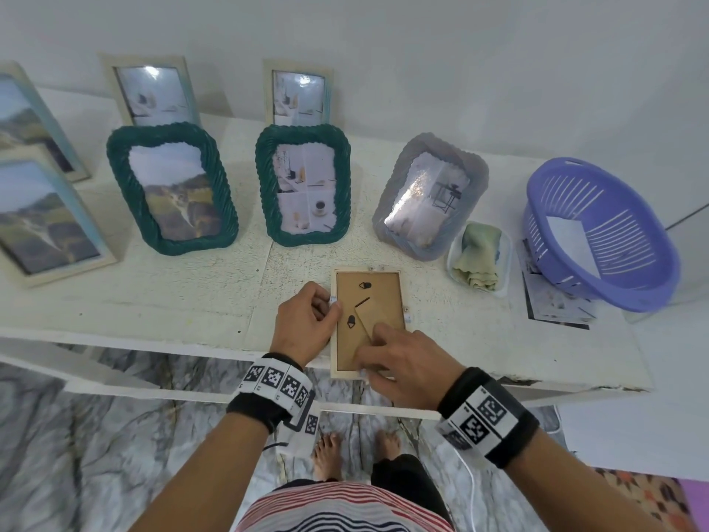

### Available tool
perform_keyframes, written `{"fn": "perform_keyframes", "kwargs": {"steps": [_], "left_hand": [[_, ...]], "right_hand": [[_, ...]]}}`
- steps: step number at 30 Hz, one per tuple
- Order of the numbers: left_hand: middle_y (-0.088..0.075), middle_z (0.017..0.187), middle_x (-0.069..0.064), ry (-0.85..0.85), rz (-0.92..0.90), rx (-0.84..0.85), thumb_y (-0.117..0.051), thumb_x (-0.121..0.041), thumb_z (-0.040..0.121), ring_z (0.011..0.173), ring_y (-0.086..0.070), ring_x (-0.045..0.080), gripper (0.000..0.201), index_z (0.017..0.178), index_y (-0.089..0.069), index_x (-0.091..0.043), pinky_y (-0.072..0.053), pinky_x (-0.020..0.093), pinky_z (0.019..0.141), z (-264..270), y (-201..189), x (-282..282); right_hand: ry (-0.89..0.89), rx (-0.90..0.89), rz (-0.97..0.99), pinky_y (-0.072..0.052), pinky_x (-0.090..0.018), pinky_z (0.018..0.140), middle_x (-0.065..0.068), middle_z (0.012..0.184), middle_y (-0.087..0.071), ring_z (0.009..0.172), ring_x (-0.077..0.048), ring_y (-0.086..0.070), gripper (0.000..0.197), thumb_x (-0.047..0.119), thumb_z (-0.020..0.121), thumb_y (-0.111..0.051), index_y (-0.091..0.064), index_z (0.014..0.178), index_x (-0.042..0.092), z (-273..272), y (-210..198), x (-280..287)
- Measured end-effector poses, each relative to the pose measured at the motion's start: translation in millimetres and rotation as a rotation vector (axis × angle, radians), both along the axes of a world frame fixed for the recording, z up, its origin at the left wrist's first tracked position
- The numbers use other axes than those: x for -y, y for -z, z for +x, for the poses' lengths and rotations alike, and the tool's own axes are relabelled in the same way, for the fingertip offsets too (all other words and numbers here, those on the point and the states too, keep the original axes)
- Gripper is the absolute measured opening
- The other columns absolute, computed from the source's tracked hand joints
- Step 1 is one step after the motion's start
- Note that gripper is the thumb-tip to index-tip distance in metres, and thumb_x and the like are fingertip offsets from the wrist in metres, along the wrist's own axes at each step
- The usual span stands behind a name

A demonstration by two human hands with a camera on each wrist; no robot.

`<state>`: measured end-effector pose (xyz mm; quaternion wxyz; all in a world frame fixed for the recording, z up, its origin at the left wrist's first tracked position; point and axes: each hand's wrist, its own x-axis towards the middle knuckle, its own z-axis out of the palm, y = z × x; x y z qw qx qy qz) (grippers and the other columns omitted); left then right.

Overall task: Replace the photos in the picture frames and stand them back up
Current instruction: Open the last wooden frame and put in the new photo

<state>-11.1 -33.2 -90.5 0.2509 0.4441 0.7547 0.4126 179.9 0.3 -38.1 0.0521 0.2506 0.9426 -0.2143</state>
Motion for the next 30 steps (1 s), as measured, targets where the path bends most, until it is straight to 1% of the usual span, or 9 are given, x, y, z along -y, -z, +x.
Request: {"fn": "perform_keyframes", "kwargs": {"steps": [5, 8, 11, 13, 16, 19, 23, 26, 30], "left_hand": [[-0.062, 0.069, -0.003, 0.002, 0.006, -0.017, -0.071, -0.024, 0.085, 0.060, -0.054, 0.009, 0.014, 0.085, -0.059, -0.016, -0.046, 0.022, 0.062, 1, -1, 0], [-0.061, 0.068, -0.004, 0.008, 0.011, -0.021, -0.071, -0.023, 0.085, 0.059, -0.052, 0.007, 0.014, 0.085, -0.059, -0.015, -0.045, 0.020, 0.062, 0, 0, -1], [-0.060, 0.068, -0.006, 0.013, 0.009, -0.022, -0.071, -0.023, 0.085, 0.059, -0.052, 0.005, 0.015, 0.085, -0.059, -0.016, -0.044, 0.018, 0.061, 0, 0, -1], [-0.060, 0.068, -0.006, 0.004, 0.007, -0.009, -0.071, -0.024, 0.085, 0.060, -0.053, 0.007, 0.015, 0.085, -0.059, -0.016, -0.047, 0.022, 0.063, -1, 0, 0], [-0.060, 0.068, -0.006, -0.004, 0.002, -0.005, -0.071, -0.023, 0.085, 0.061, -0.054, 0.009, 0.014, 0.085, -0.059, -0.015, -0.047, 0.025, 0.064, -1, 2, -1], [-0.059, 0.068, -0.007, -0.001, -0.010, -0.020, -0.071, -0.024, 0.085, 0.062, -0.054, 0.008, 0.015, 0.086, -0.059, -0.015, -0.045, 0.021, 0.062, -1, 1, -2], [-0.059, 0.068, -0.006, -0.007, -0.012, -0.014, -0.071, -0.023, 0.085, 0.062, -0.054, 0.009, 0.014, 0.087, -0.059, -0.015, -0.047, 0.024, 0.065, 0, -1, -1], [-0.060, 0.068, -0.005, -0.020, -0.009, -0.009, -0.071, -0.022, 0.085, 0.063, -0.054, 0.010, 0.014, 0.087, -0.059, -0.015, -0.049, 0.029, 0.068, 1, -2, -1], [-0.060, 0.068, -0.006, -0.031, -0.015, -0.020, -0.070, -0.024, 0.085, 0.064, -0.056, 0.011, 0.014, 0.087, -0.059, -0.016, -0.051, 0.032, 0.069, 3, -2, -2]], "right_hand": [[-0.024, 0.116, -0.029, -0.042, -0.029, 0.062, 0.008, 0.086, -0.042, 0.067, -0.015, -0.047, 0.008, 0.031, 0.090, -0.050, -0.056, 0.096, 0.029, -13, -8, -6], [-0.011, 0.146, -0.073, -0.043, -0.030, 0.063, 0.008, 0.079, -0.046, 0.067, -0.013, -0.045, 0.005, 0.026, 0.091, -0.047, -0.051, 0.089, 0.025, -19, -9, -11], [0.058, 0.156, -0.060, -0.051, -0.036, 0.065, -0.001, 0.077, -0.059, 0.067, -0.023, -0.054, 0.010, 0.023, 0.092, -0.041, -0.040, 0.082, 0.023, -17, -4, -18], [0.057, 0.106, -0.102, -0.050, -0.036, 0.065, -0.001, 0.081, -0.060, 0.068, -0.023, -0.055, 0.008, 0.018, 0.090, -0.041, -0.042, 0.086, 0.024, -9, 0, -19], [-0.007, 0.005, -0.149, -0.048, -0.030, 0.066, 0.008, 0.093, -0.060, 0.072, -0.017, -0.057, 0.033, 0.012, 0.088, -0.040, -0.056, 0.109, 0.032, 9, 3, -16], [-0.027, -0.050, -0.155, -0.038, -0.022, 0.060, 0.017, 0.086, -0.046, 0.062, -0.009, -0.046, 0.037, 0.008, 0.084, -0.048, -0.063, 0.111, 0.026, 17, 3, -16], [-0.047, -0.083, -0.098, -0.041, -0.024, 0.055, 0.008, 0.081, -0.049, 0.057, -0.012, -0.047, 0.019, 0.023, 0.079, -0.061, -0.060, 0.098, 0.020, 19, 4, -16], [-0.040, -0.122, -0.009, -0.040, -0.027, 0.055, 0.002, 0.081, -0.049, 0.059, -0.012, -0.041, 0.018, 0.030, 0.079, -0.062, -0.055, 0.092, 0.019, 22, 14, -10], [0.064, -0.171, 0.159, -0.033, -0.028, 0.060, 0.004, 0.082, -0.043, 0.068, -0.009, -0.032, 0.020, 0.023, 0.079, -0.062, -0.043, 0.087, 0.023, 23, 26, 4]]}}
